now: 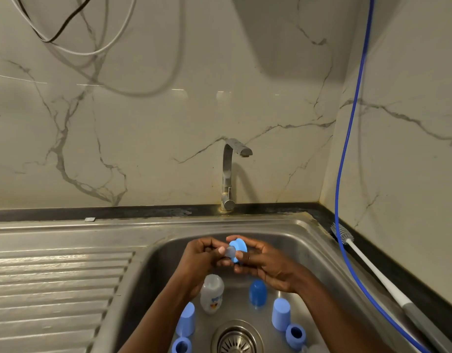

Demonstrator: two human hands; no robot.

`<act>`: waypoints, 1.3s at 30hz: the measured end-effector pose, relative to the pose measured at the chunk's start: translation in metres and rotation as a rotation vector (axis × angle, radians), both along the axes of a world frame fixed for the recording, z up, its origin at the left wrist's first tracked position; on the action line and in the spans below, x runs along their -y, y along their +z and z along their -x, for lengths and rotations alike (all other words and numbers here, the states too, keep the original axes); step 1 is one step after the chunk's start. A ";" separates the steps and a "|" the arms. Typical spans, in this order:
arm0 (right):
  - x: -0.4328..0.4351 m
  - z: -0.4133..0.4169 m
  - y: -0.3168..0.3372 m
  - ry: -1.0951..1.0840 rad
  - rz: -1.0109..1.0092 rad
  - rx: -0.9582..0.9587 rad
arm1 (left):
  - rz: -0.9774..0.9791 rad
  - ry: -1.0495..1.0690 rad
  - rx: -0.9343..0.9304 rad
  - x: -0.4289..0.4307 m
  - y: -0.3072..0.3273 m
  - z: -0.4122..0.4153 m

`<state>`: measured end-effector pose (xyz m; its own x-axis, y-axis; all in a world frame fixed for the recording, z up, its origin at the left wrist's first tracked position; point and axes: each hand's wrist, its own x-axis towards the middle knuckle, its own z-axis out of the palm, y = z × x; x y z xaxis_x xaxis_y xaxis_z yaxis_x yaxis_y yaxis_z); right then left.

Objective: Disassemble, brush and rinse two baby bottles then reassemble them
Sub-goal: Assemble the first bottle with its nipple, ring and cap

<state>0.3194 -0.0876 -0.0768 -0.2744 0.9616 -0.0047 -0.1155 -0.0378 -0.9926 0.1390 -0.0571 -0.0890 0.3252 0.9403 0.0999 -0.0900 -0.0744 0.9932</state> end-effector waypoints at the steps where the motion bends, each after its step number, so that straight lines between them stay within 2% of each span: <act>1: 0.000 -0.001 -0.002 0.000 0.005 -0.019 | 0.026 -0.012 0.020 -0.001 -0.001 0.002; 4: -0.001 -0.002 -0.007 -0.063 -0.037 0.035 | 0.098 -0.045 0.060 -0.002 -0.005 0.003; 7: -0.001 0.000 -0.008 -0.132 -0.116 0.191 | 0.133 -0.094 0.048 0.000 -0.005 -0.004; 11: -0.001 0.005 -0.008 -0.102 -0.169 0.264 | 0.141 -0.019 0.018 -0.002 -0.005 -0.004; 16: -0.003 0.009 -0.008 -0.139 -0.163 0.221 | 0.215 0.051 0.065 -0.005 -0.003 -0.003; 22: -0.003 0.014 -0.008 -0.109 -0.180 0.218 | 0.144 0.241 -0.112 -0.002 -0.006 -0.009; 25: -0.006 0.021 -0.009 -0.194 -0.191 0.228 | 0.113 0.315 -0.163 -0.003 -0.007 -0.009; 32: -0.010 0.015 -0.016 -0.168 -0.152 0.118 | 0.107 0.279 -0.102 -0.004 -0.002 -0.005; 35: -0.013 0.013 -0.018 -0.166 -0.094 0.014 | 0.049 0.281 -0.147 0.001 0.001 -0.007; 39: -0.016 0.017 -0.019 -0.189 -0.090 -0.005 | -0.246 0.465 -0.420 0.008 0.007 -0.016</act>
<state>0.3024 -0.0716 -0.0958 -0.0891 0.9924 0.0844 -0.1173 0.0737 -0.9904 0.1545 -0.0649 -0.0824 -0.0499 0.9579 0.2829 0.3967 -0.2409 0.8858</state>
